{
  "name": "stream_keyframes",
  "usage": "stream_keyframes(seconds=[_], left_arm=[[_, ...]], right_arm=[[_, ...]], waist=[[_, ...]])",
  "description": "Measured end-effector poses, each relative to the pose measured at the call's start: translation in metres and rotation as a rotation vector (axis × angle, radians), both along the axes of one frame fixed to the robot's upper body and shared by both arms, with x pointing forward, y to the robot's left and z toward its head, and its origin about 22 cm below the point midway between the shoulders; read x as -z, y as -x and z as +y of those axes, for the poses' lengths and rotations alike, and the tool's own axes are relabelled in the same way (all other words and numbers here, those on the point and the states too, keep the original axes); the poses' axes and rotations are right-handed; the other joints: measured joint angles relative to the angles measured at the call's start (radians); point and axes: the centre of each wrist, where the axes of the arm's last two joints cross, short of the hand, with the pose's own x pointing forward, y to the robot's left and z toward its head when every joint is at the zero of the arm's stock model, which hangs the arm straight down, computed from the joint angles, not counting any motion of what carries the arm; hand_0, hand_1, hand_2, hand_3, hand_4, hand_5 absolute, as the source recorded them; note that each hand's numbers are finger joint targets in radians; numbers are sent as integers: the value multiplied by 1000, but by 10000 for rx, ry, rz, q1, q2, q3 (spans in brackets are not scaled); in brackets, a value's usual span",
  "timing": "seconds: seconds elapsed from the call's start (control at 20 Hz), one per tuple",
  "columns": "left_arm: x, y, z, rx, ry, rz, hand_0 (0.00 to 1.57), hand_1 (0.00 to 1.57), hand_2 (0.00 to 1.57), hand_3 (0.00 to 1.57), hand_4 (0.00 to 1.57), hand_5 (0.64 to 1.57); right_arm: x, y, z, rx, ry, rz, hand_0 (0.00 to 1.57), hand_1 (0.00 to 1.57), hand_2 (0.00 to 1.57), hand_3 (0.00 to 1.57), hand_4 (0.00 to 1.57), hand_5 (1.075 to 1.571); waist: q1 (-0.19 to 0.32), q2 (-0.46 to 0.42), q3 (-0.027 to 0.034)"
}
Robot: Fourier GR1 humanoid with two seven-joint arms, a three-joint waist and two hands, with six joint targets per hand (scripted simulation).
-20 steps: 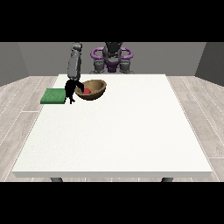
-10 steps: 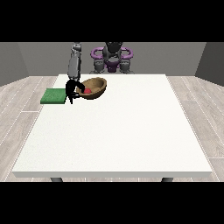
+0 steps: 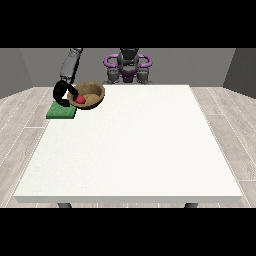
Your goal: Pick the cup and pour the ball into the bowl, then pick the bowl and place it on the pad
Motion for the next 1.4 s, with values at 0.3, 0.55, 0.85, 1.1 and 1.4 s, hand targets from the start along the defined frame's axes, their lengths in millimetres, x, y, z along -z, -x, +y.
stream_keyframes(seconds=[0.3, 0.55, 0.85, 1.1, 1.4], left_arm=[[19, 10, 22, -486, -21, 245, 0, 0, 0, 0, 1206, 1543], [24, 19, 38, -818, 22, 104, 0, 0, 0, 0, 1203, 1546], [33, 28, 52, -855, 7, -154, 0, 0, 0, 0, 1215, 1553], [33, 32, 59, -919, -106, -441, 0, 0, 0, 0, 1206, 1555], [36, 28, 55, -1035, -54, -557, 0, 0, 0, 0, 1200, 1556]], right_arm=[[-65, -8, -55, 123, 817, 799, 1571, 1571, 1571, 671, 1067, 1566], [-91, -5, -80, 115, 847, 773, 1571, 1571, 1571, 381, 1123, 1568], [-105, -3, -95, 173, 800, 445, 1571, 1571, 1571, 489, 1073, 1568], [-89, -7, -85, 341, 233, 153, 1571, 1571, 1571, 450, 1052, 1569], [-81, -19, -68, 275, -358, 19, 1571, 1571, 1571, 589, 1004, 1571]], waist=[[-535, -228, 17], [-823, -64, 26], [-820, 308, 32], [-787, 617, 33], [-776, 766, 40]])
